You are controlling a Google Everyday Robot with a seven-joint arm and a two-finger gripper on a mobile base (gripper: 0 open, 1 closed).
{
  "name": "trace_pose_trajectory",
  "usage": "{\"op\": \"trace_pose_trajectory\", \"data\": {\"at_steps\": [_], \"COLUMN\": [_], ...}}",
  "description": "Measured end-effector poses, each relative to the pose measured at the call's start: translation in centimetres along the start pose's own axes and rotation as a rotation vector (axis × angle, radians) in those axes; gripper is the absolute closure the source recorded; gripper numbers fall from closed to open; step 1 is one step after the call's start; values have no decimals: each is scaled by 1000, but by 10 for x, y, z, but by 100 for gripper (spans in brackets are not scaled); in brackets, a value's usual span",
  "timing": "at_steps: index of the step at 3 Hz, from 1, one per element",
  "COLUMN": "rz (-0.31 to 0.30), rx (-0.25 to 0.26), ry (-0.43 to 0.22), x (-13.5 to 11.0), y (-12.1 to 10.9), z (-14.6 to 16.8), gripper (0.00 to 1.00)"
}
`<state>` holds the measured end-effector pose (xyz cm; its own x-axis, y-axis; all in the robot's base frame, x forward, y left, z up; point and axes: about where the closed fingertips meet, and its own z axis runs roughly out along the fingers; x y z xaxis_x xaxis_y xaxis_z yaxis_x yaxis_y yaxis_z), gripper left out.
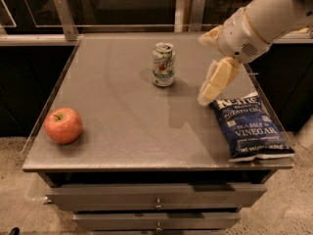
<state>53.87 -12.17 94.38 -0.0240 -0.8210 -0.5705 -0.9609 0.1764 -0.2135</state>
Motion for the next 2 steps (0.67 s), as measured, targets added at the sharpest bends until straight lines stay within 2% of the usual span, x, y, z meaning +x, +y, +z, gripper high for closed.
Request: {"op": "trace_pose_trajectory", "data": {"at_steps": [2], "rz": [-19], "rx": [-18], "ry": [-95], "x": [-35], "y": [-36], "z": [42], "gripper": [0]}}
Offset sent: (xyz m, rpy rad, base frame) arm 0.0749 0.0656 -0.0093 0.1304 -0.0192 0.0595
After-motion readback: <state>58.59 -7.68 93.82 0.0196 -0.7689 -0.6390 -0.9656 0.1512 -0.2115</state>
